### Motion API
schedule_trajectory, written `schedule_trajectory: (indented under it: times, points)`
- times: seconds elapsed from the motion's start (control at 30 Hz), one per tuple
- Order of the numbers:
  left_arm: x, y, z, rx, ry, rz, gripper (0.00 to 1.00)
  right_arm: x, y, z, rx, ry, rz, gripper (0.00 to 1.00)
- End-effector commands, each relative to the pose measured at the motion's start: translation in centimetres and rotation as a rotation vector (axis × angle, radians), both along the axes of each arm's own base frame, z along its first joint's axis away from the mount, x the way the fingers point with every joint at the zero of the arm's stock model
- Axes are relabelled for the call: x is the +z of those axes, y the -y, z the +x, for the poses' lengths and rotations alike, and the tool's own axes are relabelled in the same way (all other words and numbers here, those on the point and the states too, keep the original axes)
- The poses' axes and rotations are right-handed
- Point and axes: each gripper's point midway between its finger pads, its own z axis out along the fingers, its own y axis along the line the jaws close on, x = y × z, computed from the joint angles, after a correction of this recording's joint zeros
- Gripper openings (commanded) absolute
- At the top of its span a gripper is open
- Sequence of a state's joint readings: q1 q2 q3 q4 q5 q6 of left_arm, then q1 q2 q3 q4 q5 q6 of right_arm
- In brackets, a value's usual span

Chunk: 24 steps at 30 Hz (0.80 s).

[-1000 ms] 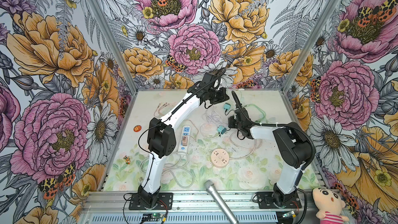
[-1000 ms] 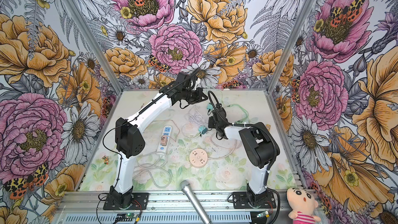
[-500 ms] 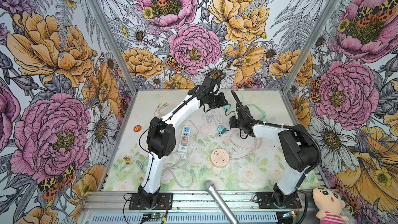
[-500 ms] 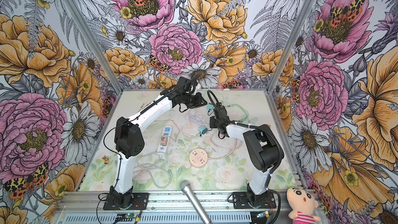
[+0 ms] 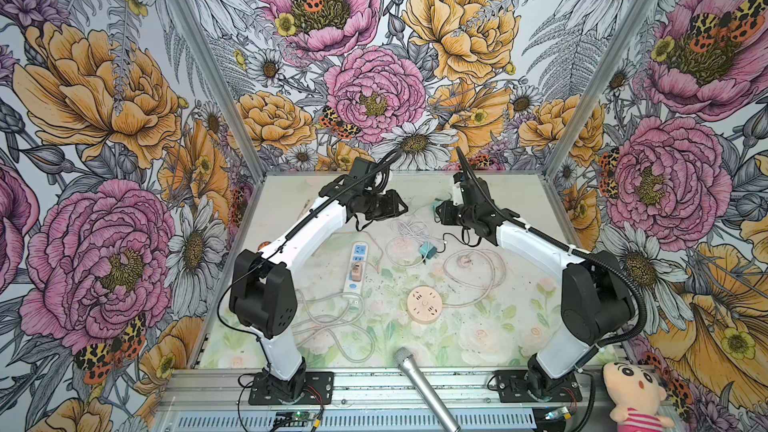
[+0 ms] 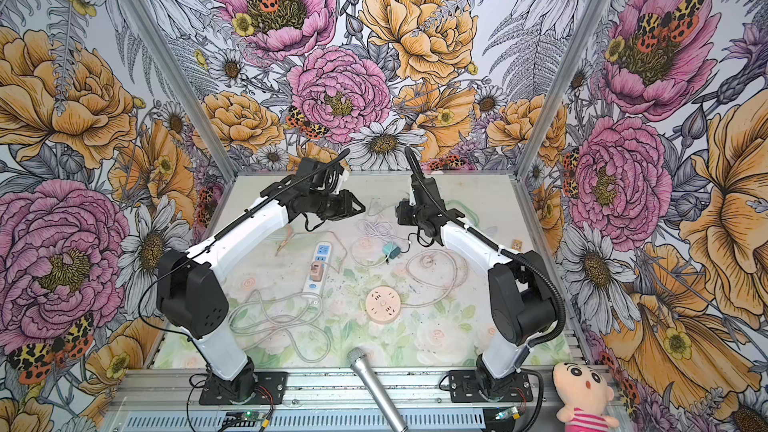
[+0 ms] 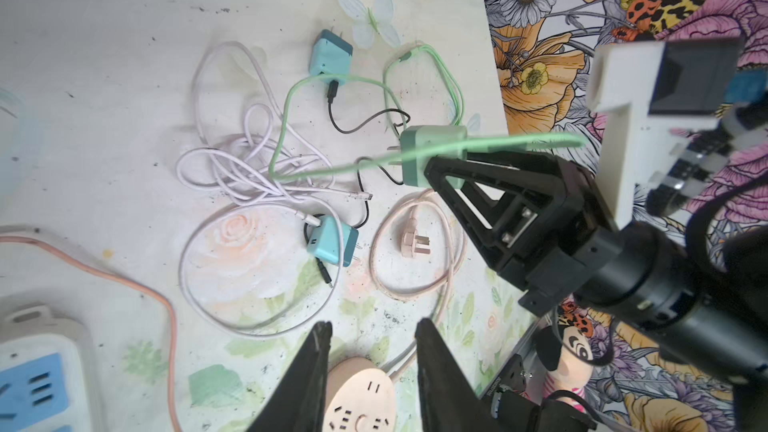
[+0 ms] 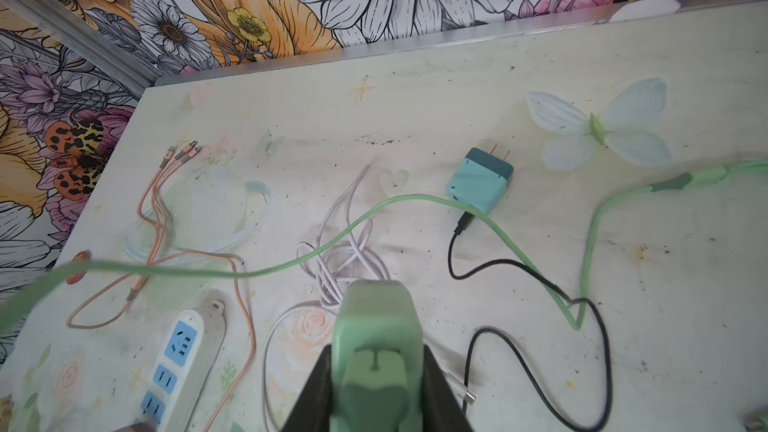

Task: Insert the plug
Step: 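Raise the green brick with the right gripper while the left gripper holds its cable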

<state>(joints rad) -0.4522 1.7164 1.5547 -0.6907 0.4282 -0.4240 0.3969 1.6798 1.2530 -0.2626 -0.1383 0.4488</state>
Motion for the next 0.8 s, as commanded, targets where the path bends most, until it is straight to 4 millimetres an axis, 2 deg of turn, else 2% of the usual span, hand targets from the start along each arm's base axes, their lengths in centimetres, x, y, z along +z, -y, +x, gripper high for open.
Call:
schedule_trajectory:
  times: [0.0, 0.1, 0.2, 0.3, 0.43, 0.6, 0.77]
  points:
    - [-0.4, -1.1, -1.2, -0.099, 0.081, 0.048, 0.38, 3.1, -1.2, -1.3, 0.080, -0.028, 0.053, 0.00]
    - [-0.3, -2.1, -1.7, -0.126, 0.129, 0.080, 0.41, 3.9, -1.7, -2.2, 0.115, -0.060, 0.078, 0.00]
    - [0.8, -2.0, -2.8, -0.194, 0.209, 0.103, 0.41, 4.2, -2.0, -2.9, 0.117, -0.088, 0.087, 0.00]
    - [1.4, -0.9, -4.3, -0.287, 0.258, 0.095, 0.42, 4.7, -2.3, -3.1, 0.102, -0.097, 0.083, 0.00]
    - [0.3, 0.8, -6.2, -0.416, 0.344, 0.177, 0.41, 5.9, -3.7, -3.2, 0.126, -0.103, 0.117, 0.00]
    - [0.9, 1.0, -6.1, -0.447, 0.404, 0.152, 0.42, 7.2, -5.4, -3.4, 0.176, -0.105, 0.143, 0.00]
    - [1.8, 0.2, -5.6, -0.439, 0.538, 0.167, 0.44, 8.6, -7.1, -4.6, 0.261, -0.131, 0.217, 0.00]
